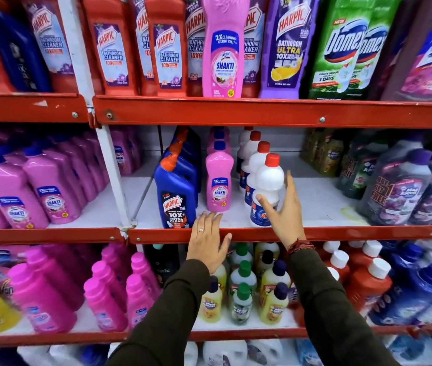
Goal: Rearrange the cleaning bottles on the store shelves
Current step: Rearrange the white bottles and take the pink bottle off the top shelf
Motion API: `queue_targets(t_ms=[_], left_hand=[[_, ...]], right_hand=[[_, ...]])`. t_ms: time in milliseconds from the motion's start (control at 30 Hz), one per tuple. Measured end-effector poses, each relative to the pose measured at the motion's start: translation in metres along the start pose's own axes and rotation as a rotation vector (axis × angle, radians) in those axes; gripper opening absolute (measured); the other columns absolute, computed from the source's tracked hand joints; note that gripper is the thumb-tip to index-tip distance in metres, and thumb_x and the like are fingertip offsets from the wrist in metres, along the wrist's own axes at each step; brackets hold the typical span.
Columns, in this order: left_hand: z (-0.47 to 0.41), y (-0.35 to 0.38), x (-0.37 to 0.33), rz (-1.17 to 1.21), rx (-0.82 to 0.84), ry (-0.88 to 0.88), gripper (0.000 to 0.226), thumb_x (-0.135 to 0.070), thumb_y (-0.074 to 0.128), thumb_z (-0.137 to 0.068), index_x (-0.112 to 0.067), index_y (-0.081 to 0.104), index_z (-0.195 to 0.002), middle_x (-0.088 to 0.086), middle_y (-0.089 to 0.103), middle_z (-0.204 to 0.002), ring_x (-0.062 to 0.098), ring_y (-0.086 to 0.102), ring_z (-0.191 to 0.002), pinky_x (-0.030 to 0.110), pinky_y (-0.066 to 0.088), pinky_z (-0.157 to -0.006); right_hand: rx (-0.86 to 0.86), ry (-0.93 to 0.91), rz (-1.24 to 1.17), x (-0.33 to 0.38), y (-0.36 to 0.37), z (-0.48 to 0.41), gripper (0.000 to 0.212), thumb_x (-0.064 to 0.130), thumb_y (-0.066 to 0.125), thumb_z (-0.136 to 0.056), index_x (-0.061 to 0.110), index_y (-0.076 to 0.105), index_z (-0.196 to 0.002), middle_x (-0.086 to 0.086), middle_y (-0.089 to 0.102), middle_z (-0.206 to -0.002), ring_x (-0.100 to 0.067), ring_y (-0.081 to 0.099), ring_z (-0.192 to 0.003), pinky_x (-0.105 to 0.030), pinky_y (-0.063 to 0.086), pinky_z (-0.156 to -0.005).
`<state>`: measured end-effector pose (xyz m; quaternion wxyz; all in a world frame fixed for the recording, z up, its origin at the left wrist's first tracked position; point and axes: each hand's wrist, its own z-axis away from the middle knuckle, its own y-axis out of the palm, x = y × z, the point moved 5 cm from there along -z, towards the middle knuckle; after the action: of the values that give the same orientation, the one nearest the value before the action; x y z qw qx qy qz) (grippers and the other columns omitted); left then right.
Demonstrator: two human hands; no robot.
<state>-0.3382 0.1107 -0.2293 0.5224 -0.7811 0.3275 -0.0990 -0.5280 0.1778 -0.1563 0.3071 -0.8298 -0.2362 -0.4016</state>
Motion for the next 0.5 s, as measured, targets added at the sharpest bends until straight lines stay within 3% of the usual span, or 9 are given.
queue_targets(t_ms=[100,200,333,500], left_hand=[[0.004,-0.015,-0.004,0.094,-0.039,0.044,0.059,-0.040,0.028,-0.097,-0.018,0.026,-0.152,0.005,0.031,-0.157,0.025,0.017,-0.151,0.043,0.013,-0.127],[0.006,-0.039,-0.006,0.081,-0.133,0.073,0.058,-0.036,0.034,-0.096,-0.022,0.024,-0.152,0.002,0.027,-0.159,0.023,0.011,-0.153,0.045,0.012,-0.127],[-0.004,-0.081,-0.004,0.055,-0.266,0.072,0.060,-0.037,0.039,-0.096,-0.025,0.023,-0.152,0.001,0.020,-0.162,0.021,0.008,-0.153,0.046,0.007,-0.127],[-0.029,-0.142,0.009,0.007,-0.428,0.074,0.066,-0.039,0.042,-0.097,-0.015,0.020,-0.155,0.006,0.011,-0.165,0.025,0.002,-0.154,0.048,0.004,-0.126]], right_hand=[[-0.130,-0.160,0.276,0.017,-0.002,0.011,0.085,0.042,0.063,-0.098,0.017,0.014,-0.163,-0.003,0.011,-0.173,-0.022,0.005,-0.161,-0.044,0.013,-0.130],[-0.177,-0.301,0.418,0.046,0.003,0.016,0.076,0.048,0.048,-0.101,0.016,0.016,-0.163,-0.004,0.005,-0.174,-0.027,-0.005,-0.162,-0.045,-0.004,-0.130],[-0.193,-0.416,0.464,0.086,0.013,0.009,0.071,0.046,0.046,-0.103,0.017,0.021,-0.162,-0.003,0.008,-0.174,-0.029,-0.003,-0.162,-0.050,-0.004,-0.130],[-0.253,-0.534,0.448,0.140,0.019,-0.006,0.063,0.037,0.044,-0.106,0.016,0.022,-0.162,-0.005,0.012,-0.173,-0.028,0.000,-0.162,-0.051,0.001,-0.131]])
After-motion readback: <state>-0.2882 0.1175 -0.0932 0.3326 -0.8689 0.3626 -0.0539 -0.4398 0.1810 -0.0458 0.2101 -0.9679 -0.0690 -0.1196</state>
